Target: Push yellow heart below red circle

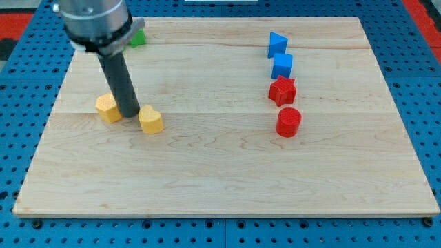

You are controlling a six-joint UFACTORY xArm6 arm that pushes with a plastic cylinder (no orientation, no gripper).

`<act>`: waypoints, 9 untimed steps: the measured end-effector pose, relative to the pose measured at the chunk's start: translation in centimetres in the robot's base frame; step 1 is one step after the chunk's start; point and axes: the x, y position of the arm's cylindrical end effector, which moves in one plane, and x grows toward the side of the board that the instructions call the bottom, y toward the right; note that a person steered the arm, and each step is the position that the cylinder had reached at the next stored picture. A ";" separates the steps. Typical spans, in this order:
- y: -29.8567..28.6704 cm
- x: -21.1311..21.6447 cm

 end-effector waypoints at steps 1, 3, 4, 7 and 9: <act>8.2 2.6; 20.2 4.4; 21.0 5.3; 19.5 11.9; 23.1 8.6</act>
